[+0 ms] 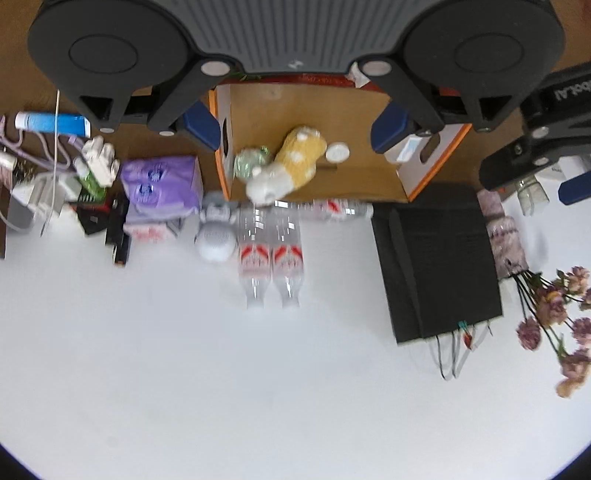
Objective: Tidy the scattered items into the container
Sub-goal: 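Withdraw both tools from the box toward the purple pouch, then grasp the purple drawstring pouch with the right tool and lift it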
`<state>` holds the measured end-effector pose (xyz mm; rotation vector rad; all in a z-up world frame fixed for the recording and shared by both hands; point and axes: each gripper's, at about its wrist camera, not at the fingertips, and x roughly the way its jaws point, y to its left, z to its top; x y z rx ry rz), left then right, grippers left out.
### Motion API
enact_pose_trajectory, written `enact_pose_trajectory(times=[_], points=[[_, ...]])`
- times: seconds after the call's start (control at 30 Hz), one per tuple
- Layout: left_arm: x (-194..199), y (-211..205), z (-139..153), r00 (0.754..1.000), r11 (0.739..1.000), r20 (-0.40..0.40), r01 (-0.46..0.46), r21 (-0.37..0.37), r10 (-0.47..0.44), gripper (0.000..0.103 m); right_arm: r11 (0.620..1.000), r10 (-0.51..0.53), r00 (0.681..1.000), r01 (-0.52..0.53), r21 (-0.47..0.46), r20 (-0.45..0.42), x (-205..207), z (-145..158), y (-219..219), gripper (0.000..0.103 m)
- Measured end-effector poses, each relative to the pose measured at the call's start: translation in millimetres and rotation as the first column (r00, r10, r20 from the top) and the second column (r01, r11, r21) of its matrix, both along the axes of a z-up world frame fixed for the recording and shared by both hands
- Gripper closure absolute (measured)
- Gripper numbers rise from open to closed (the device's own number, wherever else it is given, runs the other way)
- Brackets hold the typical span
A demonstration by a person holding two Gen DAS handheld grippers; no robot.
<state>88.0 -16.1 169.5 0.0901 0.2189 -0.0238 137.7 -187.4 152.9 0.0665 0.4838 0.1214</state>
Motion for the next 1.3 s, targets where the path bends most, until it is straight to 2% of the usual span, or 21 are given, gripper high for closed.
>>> enact_pose_trajectory(times=[0.1,0.2,0.3,0.47,0.53,0.63,0.8,0.87,0.93,1.0,1.03,1.1,1.13,1.23,1.27,1.3], points=[[-21.2,1.5,-15.6,0.999,1.0,0.034,0.006,-0.011,-0.006,0.0,1.0,0.009,0.998,-0.009,0.003,0.058,-20.7,-9.4,-2.9,0.004],[-43.6,6.0,-37.6,0.999,1.0,0.034,0.011,-0.024,-0.01,0.0,1.0,0.016,0.996,-0.016,-0.006,0.086,-43.0,-25.3,-4.4,0.004],[-70.0,15.0,-62.9,1.0,0.999,0.025,0.01,-0.031,-0.009,0.0,0.998,0.055,0.997,-0.055,-0.007,0.057,-68.1,-48.3,-4.4,0.004],[-108.5,35.3,-97.8,0.999,0.999,-0.033,0.011,-0.051,-0.012,0.0,0.993,0.116,0.993,-0.116,-0.013,-0.026,-107.8,-84.7,-6.6,0.004],[-119.3,43.1,-108.7,0.997,0.998,-0.074,-0.004,-0.07,-0.001,0.0,0.994,0.11,0.993,-0.111,-0.015,-0.046,-123.1,-97.1,-6.7,0.004],[-132.5,49.0,-121.5,0.99,0.993,-0.135,0.016,-0.118,-0.032,0.0,0.989,0.146,0.987,-0.145,0.008,-0.067,-144.5,-112.8,-6.4,0.006],[-143.8,45.1,-137.4,0.985,0.998,-0.158,0.058,-0.039,-0.063,0.0,0.982,0.17,0.984,-0.174,-0.079,-0.051,-169.7,-125.1,0.3,0.011],[-140.1,42.5,-141.5,0.981,0.998,-0.181,0.067,-0.012,-0.068,0.0,0.981,0.169,0.984,-0.173,-0.085,-0.057,-169.6,-126.3,1.3,0.012],[-132.1,39.3,-143.1,0.975,0.997,-0.206,0.083,-0.003,-0.081,0.008,0.982,0.175,0.981,-0.181,-0.062,-0.085,-161.3,-128.1,0.9,0.015],[-122.7,37.0,-145.5,0.971,0.993,-0.21,0.115,-0.014,-0.115,0.023,0.984,0.172,0.979,-0.176,-0.024,-0.11,-146.1,-128.4,0.6,0.019],[-115.5,35.7,-145.9,0.967,0.992,-0.219,0.128,-0.019,-0.129,0.026,0.985,0.172,0.978,-0.173,0.004,-0.121,-136.2,-127.8,0.3,0.019],[-102.3,33.5,-146.3,0.962,0.99,-0.231,0.14,-0.025,-0.142,0.04,0.983,0.174,0.973,-0.162,0.088,-0.152,-110.5,-124.6,-1.9,0.028],[-96.8,33.0,-146.2,0.962,0.989,-0.233,0.143,-0.033,-0.146,0.044,0.981,0.172,0.972,-0.153,0.122,-0.161,-96.9,-122.8,-2.3,0.03],[-79.4,32.9,-147.3,0.95,0.986,-0.265,0.15,-0.067,-0.162,0.051,0.987,0.134,0.974,-0.115,0.109,-0.183,-62.4,-124.3,5.6,0.032],[-73.9,32.0,-147.7,0.946,0.986,-0.281,0.152,-0.069,-0.165,0.052,0.989,0.123,0.973,-0.104,0.105,-0.195,-53.5,-127.4,8.5,0.035],[-69.4,30.9,-148.3,0.942,0.985,-0.29,0.157,-0.068,-0.17,0.052,0.99,0.117,0.971,-0.098,0.1,-0.21,-45.0,-131.2,10.8,0.043]])
